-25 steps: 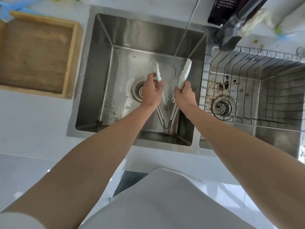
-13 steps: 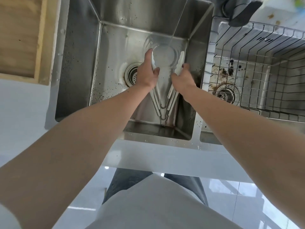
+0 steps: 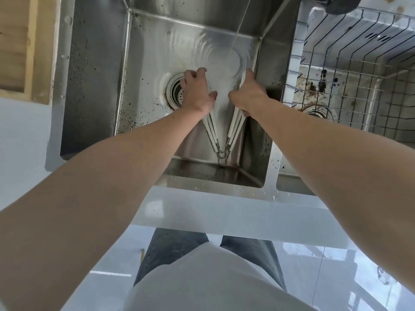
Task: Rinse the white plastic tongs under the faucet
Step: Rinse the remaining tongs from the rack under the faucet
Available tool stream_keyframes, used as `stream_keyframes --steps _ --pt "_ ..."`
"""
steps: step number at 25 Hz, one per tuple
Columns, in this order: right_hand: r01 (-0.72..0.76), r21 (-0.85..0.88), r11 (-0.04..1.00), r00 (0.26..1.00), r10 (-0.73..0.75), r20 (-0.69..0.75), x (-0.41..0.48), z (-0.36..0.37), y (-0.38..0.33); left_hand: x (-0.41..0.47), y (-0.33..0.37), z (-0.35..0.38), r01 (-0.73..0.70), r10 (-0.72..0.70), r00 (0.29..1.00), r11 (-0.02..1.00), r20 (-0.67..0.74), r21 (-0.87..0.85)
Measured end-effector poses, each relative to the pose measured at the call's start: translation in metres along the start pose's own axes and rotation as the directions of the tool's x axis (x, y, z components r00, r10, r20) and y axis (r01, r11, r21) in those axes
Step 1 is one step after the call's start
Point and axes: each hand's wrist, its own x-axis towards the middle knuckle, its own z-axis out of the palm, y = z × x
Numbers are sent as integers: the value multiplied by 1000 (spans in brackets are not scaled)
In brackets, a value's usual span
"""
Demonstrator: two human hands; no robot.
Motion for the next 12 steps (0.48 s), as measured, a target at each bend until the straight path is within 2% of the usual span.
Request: stream_keyframes --steps 4,7,12 --pt "24 -170 985 1000 -26 -7 8 2 1 0 -4 5 24 -27 999 997 30 70" --pt "43 -263 964 999 -51 -20 9 5 2 1 -7 5 63 -65 996 998 66 29" --pt "42 -474 880 999 -26 41 -1 11 0 -5 -9 10 92 -90 994 995 58 -45"
